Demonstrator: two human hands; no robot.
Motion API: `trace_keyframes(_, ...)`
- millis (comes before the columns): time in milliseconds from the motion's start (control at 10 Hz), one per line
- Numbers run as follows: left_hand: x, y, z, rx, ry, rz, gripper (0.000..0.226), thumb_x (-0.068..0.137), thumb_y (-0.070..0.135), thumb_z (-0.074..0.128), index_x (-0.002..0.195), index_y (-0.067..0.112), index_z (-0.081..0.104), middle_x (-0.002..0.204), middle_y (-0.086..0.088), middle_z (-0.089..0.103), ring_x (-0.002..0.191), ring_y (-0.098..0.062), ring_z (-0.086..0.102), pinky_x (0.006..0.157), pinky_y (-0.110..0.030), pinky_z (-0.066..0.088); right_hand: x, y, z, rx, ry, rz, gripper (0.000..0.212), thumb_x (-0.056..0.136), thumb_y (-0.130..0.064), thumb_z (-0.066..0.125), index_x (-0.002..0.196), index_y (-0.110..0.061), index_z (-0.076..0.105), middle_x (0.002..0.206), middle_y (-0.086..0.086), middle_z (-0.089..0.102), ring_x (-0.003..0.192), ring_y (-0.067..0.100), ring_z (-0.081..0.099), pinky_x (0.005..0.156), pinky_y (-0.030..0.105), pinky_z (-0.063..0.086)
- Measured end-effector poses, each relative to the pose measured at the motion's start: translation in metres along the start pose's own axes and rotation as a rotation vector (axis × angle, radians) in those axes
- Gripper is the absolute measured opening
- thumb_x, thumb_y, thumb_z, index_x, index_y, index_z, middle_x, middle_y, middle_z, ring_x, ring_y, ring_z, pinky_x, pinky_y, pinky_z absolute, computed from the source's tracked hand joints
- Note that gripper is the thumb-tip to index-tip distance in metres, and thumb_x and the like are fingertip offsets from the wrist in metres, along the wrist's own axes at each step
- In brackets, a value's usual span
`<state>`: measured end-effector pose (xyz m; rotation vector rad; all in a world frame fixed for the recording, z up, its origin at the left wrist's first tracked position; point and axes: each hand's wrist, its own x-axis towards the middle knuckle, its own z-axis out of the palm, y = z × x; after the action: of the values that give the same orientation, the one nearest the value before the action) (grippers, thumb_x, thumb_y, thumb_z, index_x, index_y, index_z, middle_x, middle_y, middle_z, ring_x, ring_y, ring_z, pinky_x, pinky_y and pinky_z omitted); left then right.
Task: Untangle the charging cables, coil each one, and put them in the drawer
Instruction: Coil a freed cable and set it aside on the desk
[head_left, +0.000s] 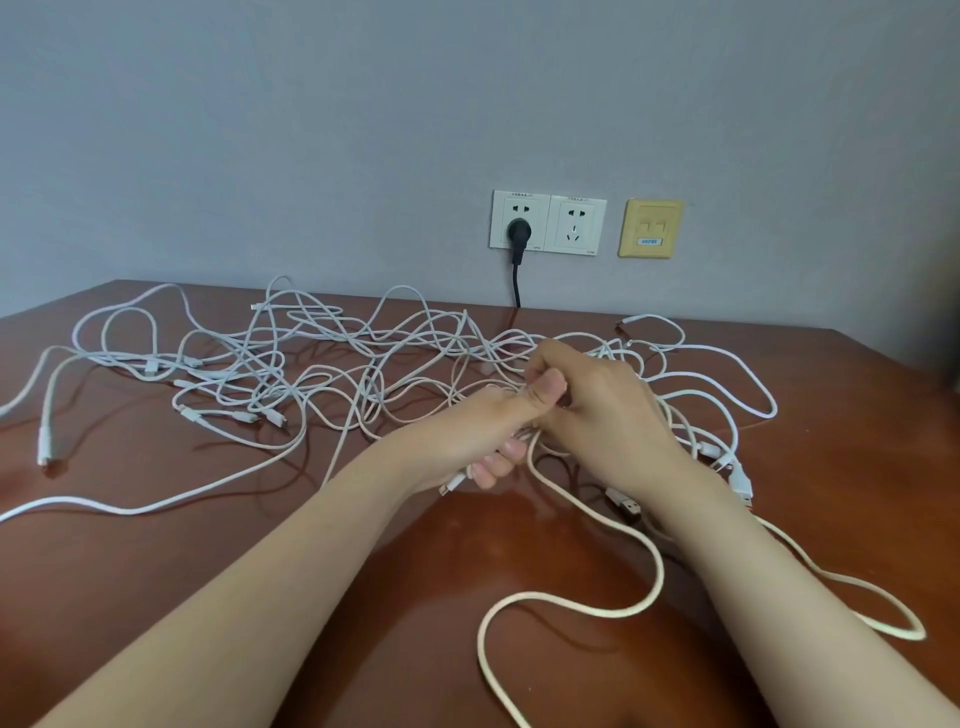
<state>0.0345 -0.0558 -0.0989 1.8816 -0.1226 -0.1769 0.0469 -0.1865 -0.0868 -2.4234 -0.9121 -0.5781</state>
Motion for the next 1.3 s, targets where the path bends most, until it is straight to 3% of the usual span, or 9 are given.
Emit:
trace_keyframes(100,0.001,-0.002,-0.003,0.123,-0.036,0.008,0.036,0.094,0.037,0.048,0.064,0.016,0.043,0.043,0.005,0.041,0.034,-0.006,0.036,0.046,-0.027,0.031,0.001,0.008,-0.002,0.181,0.065,0.011,0.010,0.072,-0.022,0.056,0.075,-0.030,0.050,0.079,-0.010,0.048,0.068,0.009,0.046,0.062,0.039,0.043)
trace_keyframes(300,-0.004,-0.002,-0.002,-0.034,-0.116,0.048,0.029,0.098,0.024,0.046,0.071,0.015,0.039,0.042,0.005,0.030,0.029,-0.005,0.028,0.034,-0.014,0.031,0.004,0.018,0.004,0.186,0.040,-0.040,0.013,0.076,-0.011,0.051,0.080,-0.022,0.055,0.081,-0.009,0.048,0.070,0.008,0.045,0.066,0.040,0.043)
trace_keyframes(400,-0.005,-0.001,-0.004,-0.032,-0.086,0.042,0.028,0.097,0.031,0.044,0.073,0.017,0.039,0.041,0.010,0.031,0.031,-0.004,0.024,0.035,-0.011,0.022,0.005,0.017,0.003,0.205,0.055,-0.049,0.022,0.080,-0.003,0.052,0.081,-0.025,0.052,0.080,-0.009,0.048,0.073,0.001,0.044,0.066,0.018,0.037)
trace_keyframes(600,-0.005,0.000,-0.003,-0.050,-0.002,0.053,0.039,0.091,0.050,0.036,0.070,0.018,0.038,0.039,0.011,0.031,0.031,-0.003,0.022,0.034,-0.011,0.018,0.002,0.011,0.003,0.265,0.015,0.016,0.023,0.087,-0.008,0.042,0.084,-0.031,0.044,0.064,-0.011,0.048,0.060,0.006,0.044,0.059,0.034,0.036)
trace_keyframes(700,-0.003,-0.002,-0.001,-0.062,0.048,0.072,0.040,0.089,0.051,0.039,0.069,0.017,0.039,0.038,0.011,0.031,0.032,-0.004,0.022,0.035,-0.012,0.018,0.004,0.012,0.002,0.293,0.016,0.044,0.027,0.090,-0.002,0.044,0.091,-0.029,0.045,0.064,-0.007,0.050,0.055,0.007,0.043,0.058,0.034,0.035)
trace_keyframes(800,-0.001,-0.006,-0.001,-0.059,0.075,0.080,0.035,0.088,0.054,0.039,0.074,0.023,0.049,0.038,0.011,0.031,0.031,-0.004,0.022,0.036,-0.013,0.017,0.004,0.016,0.003,0.268,-0.030,0.095,0.014,0.092,-0.013,0.048,0.100,-0.025,0.049,0.061,-0.004,0.051,0.049,0.008,0.042,0.055,0.029,0.034)
trace_keyframes(1000,0.001,-0.007,-0.001,-0.160,0.115,0.096,0.039,0.089,0.052,0.040,0.080,0.017,0.054,0.040,0.010,0.029,0.031,-0.004,0.021,0.036,-0.013,0.016,0.005,0.016,0.001,0.272,-0.061,0.116,0.011,0.096,-0.022,0.048,0.101,-0.025,0.057,0.064,-0.009,0.055,0.056,0.003,0.048,0.057,0.018,0.035)
trace_keyframes(1100,0.003,-0.006,-0.011,-0.285,0.210,0.110,0.042,0.091,0.050,0.039,0.071,0.015,0.047,0.039,0.010,0.030,0.030,-0.004,0.021,0.035,-0.012,0.016,0.004,0.016,0.001,0.256,-0.078,0.145,0.023,0.092,-0.013,0.048,0.109,-0.027,0.054,0.073,0.001,0.062,0.062,0.012,0.053,0.066,0.032,0.043)
trace_keyframes(1300,0.006,-0.008,-0.020,-0.448,0.340,0.115,0.043,0.094,0.049,0.038,0.070,0.014,0.045,0.037,0.010,0.030,0.029,-0.004,0.023,0.032,-0.012,0.020,0.003,0.016,0.003,0.048,-0.137,0.199,0.019,0.094,-0.030,0.048,0.108,-0.025,0.060,0.071,-0.008,0.052,0.085,0.024,0.056,0.077,0.035,0.044)
